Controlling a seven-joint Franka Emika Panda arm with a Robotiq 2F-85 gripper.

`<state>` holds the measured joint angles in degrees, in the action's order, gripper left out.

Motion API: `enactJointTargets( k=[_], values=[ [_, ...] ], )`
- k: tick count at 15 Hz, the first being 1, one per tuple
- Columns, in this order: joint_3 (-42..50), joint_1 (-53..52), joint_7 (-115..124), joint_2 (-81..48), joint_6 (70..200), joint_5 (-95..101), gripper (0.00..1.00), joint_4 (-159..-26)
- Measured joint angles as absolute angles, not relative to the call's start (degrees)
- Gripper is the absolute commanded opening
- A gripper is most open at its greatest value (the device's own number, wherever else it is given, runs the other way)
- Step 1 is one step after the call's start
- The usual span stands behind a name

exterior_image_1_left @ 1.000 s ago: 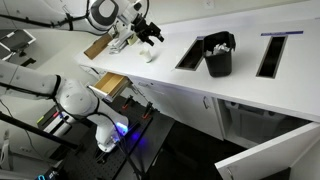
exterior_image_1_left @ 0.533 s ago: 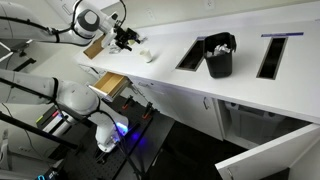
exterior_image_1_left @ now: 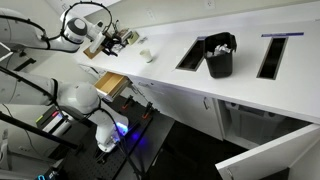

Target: Open the second drawer from the right, take the paper out of the drawer and place it in the black bin on the counter then close the drawer

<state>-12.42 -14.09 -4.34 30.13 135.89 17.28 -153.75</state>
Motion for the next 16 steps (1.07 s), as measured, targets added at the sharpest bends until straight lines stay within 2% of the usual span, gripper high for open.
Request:
enactJointTargets(
  k=[8,12,16],
  values=[
    [-11.97,-14.63,-6.56,29.93,136.92,16.11,1.00,-153.69],
    [-9.82,-20.23,-17.60,25.57,139.44,8.06,1.00,-150.03],
    [-11.67,-26.85,-24.77,17.44,139.42,1.50,1.00,-142.86]
  ],
)
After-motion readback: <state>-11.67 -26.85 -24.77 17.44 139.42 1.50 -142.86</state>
